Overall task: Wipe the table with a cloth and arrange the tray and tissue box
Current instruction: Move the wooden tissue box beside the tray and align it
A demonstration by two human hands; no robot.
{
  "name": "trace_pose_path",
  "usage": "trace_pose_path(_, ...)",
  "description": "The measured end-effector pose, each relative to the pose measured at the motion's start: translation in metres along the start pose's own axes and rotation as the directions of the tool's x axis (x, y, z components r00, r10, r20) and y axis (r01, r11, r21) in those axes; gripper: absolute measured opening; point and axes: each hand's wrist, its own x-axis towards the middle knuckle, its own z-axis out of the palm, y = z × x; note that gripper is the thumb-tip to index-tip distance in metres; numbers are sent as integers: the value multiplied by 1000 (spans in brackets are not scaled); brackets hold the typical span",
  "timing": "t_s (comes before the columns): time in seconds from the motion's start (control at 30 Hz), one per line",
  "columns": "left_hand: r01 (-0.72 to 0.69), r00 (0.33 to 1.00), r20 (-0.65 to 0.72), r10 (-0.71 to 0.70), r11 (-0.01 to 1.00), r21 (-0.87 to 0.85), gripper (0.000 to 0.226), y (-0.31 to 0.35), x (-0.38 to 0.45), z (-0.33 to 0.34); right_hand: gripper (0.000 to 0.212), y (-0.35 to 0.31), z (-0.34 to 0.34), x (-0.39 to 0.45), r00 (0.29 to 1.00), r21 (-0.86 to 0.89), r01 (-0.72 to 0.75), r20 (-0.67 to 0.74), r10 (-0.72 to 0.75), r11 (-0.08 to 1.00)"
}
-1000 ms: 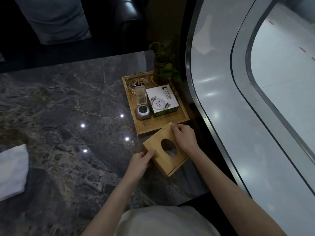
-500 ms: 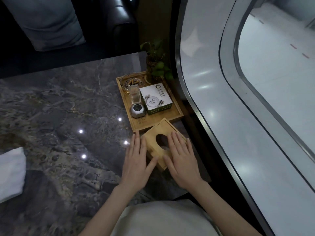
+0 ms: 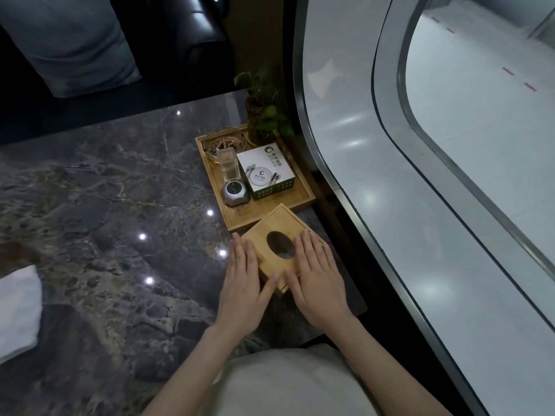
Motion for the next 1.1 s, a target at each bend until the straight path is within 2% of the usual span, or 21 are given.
trace_pose_path(0.4, -78, 997, 11, 77, 996, 36, 81, 10, 24, 1, 63, 3, 2, 3, 993, 30, -103, -54, 105, 994)
trace_pose_path(0.77, -180, 982, 78, 173, 980, 88, 84, 11, 49, -5, 61, 9, 1, 12, 988, 31, -126, -87, 128, 992)
trace_pose_path(1.1, -221, 972, 97, 216, 974, 45, 78, 15, 66, -8, 62, 12, 1, 21, 978, 49, -174, -109, 178, 984)
